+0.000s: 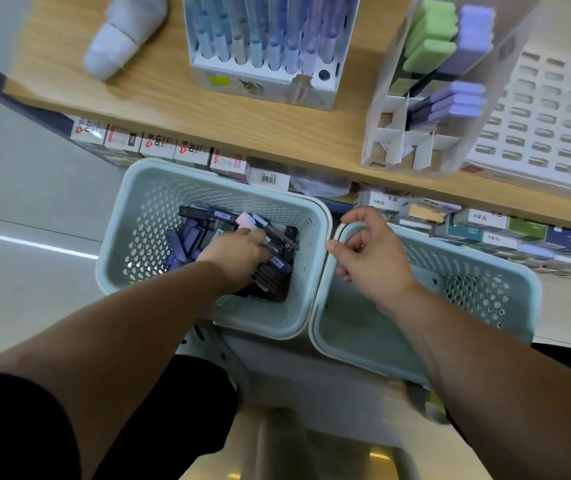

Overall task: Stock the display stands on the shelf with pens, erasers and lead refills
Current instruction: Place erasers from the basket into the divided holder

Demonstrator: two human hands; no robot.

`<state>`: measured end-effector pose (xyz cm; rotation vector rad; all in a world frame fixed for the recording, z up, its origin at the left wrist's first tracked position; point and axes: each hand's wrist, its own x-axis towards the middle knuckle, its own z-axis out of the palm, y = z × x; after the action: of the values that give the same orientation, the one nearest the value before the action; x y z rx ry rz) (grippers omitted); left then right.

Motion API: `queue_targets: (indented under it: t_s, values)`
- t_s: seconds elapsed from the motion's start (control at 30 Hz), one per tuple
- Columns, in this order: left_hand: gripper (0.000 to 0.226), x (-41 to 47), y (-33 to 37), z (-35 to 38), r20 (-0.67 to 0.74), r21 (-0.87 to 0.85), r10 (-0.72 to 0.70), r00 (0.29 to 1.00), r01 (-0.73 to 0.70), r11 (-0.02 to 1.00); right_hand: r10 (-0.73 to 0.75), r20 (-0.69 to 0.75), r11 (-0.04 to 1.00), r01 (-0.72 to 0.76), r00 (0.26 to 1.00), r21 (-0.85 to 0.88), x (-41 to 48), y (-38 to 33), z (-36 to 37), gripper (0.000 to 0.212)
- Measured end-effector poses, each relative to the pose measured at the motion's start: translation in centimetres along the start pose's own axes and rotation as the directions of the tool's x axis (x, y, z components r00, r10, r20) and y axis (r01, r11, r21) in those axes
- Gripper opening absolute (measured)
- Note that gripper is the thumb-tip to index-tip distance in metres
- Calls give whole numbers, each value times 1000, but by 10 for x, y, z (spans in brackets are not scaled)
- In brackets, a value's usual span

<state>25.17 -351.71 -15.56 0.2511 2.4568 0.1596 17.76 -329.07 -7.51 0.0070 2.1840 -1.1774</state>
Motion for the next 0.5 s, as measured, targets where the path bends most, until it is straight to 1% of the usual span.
queue_targets:
  t_s: [0.07,0.17,0.3,0.43,0.5]
  values:
    - [39,0,2,0,37,34,7,999,-8,999,-1,-7,1000,1,1000,-13,-1,0,1,34]
    - [34,0,3,-3,78,35,-11,997,8,999,5,-13,1000,-5,1000,-5,-1,0,1,34]
    - [25,3,-5,-5,113,-41,-38,993,43,998,8,-14,1000,-9,1000,-21,0,0,1,32]
    - [33,2,-14,-12,160,-69,-57,985,69,995,14,-32,999,-16,999,-43,0,0,1,32]
    - [32,-3,-23,-17,203,-102,-40,978,62,993,21,-34,998,-23,999,-65,0,-1,1,30]
